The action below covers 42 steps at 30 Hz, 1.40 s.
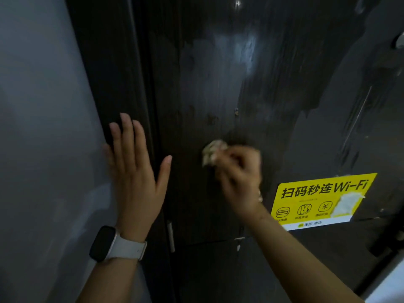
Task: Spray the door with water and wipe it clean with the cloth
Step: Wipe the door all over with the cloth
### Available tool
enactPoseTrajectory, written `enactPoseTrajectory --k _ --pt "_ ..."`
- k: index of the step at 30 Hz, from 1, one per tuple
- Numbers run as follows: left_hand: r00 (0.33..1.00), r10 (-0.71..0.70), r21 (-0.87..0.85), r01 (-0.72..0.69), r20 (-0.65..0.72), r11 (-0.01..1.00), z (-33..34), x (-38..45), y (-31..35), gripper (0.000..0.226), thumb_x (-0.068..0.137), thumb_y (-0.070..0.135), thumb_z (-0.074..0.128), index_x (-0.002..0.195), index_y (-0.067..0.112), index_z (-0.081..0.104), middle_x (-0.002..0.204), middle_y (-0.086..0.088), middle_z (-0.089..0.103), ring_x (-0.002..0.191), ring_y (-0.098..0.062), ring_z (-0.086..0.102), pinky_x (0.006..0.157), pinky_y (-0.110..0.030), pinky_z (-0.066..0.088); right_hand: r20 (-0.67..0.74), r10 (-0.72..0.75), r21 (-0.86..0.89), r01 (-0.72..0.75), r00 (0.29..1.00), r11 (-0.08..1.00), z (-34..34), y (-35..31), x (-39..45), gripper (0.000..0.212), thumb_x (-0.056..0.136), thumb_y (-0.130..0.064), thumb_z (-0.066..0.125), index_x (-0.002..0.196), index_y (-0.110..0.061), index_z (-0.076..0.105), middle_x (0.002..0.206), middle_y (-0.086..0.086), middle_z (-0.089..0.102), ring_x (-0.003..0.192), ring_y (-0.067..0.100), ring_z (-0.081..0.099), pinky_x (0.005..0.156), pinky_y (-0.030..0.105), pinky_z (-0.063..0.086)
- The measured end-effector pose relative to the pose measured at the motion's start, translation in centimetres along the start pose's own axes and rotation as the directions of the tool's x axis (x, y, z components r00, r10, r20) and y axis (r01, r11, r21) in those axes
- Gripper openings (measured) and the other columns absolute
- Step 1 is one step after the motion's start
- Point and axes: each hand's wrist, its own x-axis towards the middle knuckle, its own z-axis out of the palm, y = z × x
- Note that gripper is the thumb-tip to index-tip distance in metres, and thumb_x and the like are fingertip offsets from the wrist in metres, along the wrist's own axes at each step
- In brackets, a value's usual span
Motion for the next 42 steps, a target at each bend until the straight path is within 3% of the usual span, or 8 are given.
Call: enactPoseTrajectory --k 4,8,12,15,19,27,34,42 --pt "0.999 0.046 0.061 -0.046 0.002 0.997 0.3 -0.2 -0.7 0.077 0.102 0.034 0.047 0.156 0.01 -0.003 0.164 -0.011 -0.005 0.151 -0.024 -0.01 0.123 -0.046 -0.002 0.31 -0.354 0.041 0.36 0.883 0.932 0.1 0.7 -1.2 0.025 0.099 -0.011 0.051 0.121 -0.006 0.059 0.113 0.008 0.05 0.095 0.025 0.051 0.088 0.031 0.04" --pt "0.998 0.051 0.09 -0.049 -0.025 0.995 0.5 -0.3 -0.6 0.07 0.104 0.031 0.041 0.156 0.009 -0.001 0.164 -0.014 0.002 0.152 -0.025 -0.005 0.123 -0.046 0.001 -0.103 -0.123 -0.109 0.111 0.987 0.988 -1.7 2.5 5.3 0.02 0.092 -0.004 0.064 0.11 -0.01 0.067 0.099 0.006 0.054 0.085 0.027 0.053 0.073 0.038 0.043" --pt "0.998 0.05 0.067 -0.048 -0.024 0.997 0.4 -0.2 -0.5 0.07 0.103 0.029 0.042 0.156 0.008 0.001 0.163 -0.012 0.0 0.152 -0.025 -0.004 0.123 -0.044 -0.002 -0.351 0.11 -0.102 -0.154 0.93 0.983 -1.3 1.6 9.7 0.022 0.089 0.004 0.061 0.108 -0.002 0.073 0.1 0.014 0.055 0.092 0.029 0.05 0.082 0.026 0.04" --pt "0.999 0.05 0.019 -0.05 0.006 0.999 0.1 -0.2 -0.6 0.069 0.102 0.027 0.042 0.156 0.01 0.002 0.164 -0.007 -0.005 0.152 -0.023 -0.006 0.123 -0.044 -0.002 -0.109 -0.106 -0.076 0.098 0.988 0.992 1.5 -1.7 6.1 0.021 0.092 -0.002 0.057 0.106 0.001 0.072 0.104 0.006 0.051 0.095 0.024 0.048 0.084 0.026 0.037" --pt "0.997 0.07 -0.029 -0.069 0.025 0.997 -0.6 -0.1 -1.1 0.067 0.101 0.025 0.041 0.156 0.011 0.006 0.165 -0.006 -0.002 0.153 -0.022 -0.003 0.124 -0.043 0.0 0.275 -0.409 -0.057 0.439 0.87 0.897 1.4 -2.0 4.0 0.02 0.092 -0.004 0.062 0.109 -0.001 0.072 0.103 0.006 0.052 0.091 0.021 0.05 0.085 0.027 0.038" --pt "0.997 0.081 0.007 -0.081 0.019 0.997 -0.6 -0.2 -1.0 0.065 0.102 0.025 0.04 0.156 0.012 0.006 0.165 -0.009 0.003 0.153 -0.022 -0.002 0.124 -0.039 -0.003 -0.263 0.04 -0.129 -0.076 0.964 0.989 0.1 -2.0 15.4 0.022 0.089 0.001 0.062 0.107 -0.003 0.073 0.094 0.017 0.054 0.091 0.02 0.045 0.08 0.022 0.036" --pt "0.993 0.121 -0.03 -0.12 0.016 0.992 -0.6 0.0 -1.9 0.068 0.1 0.028 0.04 0.156 0.012 0.006 0.164 -0.007 0.002 0.153 -0.021 -0.002 0.124 -0.04 -0.002 0.244 -0.388 -0.099 0.421 0.889 0.902 0.7 -2.6 10.6 0.027 0.087 0.0 0.067 0.113 -0.001 0.07 0.102 0.011 0.051 0.09 0.027 0.047 0.082 0.025 0.032" --pt "0.99 0.133 -0.072 -0.129 0.049 0.989 -0.7 0.0 -2.1 0.069 0.101 0.03 0.038 0.157 0.018 -0.001 0.165 -0.004 -0.006 0.153 -0.021 -0.005 0.123 -0.038 -0.008 -0.127 -0.212 -0.154 0.192 0.969 0.969 1.9 -3.4 19.9 0.022 0.09 -0.006 0.063 0.109 -0.004 0.072 0.098 0.018 0.056 0.093 0.02 0.043 0.082 0.018 0.034"
